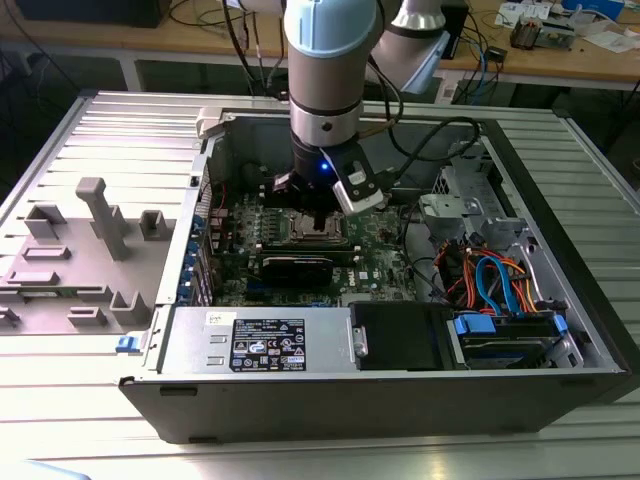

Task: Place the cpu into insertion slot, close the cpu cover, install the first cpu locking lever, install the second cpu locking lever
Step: 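Install the second cpu locking lever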

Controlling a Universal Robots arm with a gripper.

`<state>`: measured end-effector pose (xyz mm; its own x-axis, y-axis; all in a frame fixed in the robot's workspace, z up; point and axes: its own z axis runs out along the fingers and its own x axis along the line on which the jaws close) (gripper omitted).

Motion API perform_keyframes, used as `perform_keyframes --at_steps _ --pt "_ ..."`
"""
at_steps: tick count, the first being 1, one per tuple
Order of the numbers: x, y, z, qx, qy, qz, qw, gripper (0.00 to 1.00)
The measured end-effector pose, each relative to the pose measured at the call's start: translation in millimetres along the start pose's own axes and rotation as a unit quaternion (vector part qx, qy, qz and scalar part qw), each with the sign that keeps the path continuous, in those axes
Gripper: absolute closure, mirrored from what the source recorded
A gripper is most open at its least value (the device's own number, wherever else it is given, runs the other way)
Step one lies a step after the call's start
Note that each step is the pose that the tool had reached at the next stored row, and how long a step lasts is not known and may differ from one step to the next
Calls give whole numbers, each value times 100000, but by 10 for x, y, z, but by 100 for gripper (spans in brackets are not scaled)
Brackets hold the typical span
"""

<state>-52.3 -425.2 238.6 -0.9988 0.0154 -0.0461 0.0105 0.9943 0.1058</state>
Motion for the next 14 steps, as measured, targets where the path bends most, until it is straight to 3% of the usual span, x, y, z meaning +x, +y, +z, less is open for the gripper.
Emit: perform_keyframes --at_steps 5,6,9,12,14 --pt "-21 117 27 23 66 -4 100000 89" --pt "-19 189 38 155 88 -2 100000 89" --pt "5 248 51 403 97 -47 99999 89" --pt "31 268 58 985 100 -138 99995 89" --pt "32 295 63 1607 100 -287 99987 89"
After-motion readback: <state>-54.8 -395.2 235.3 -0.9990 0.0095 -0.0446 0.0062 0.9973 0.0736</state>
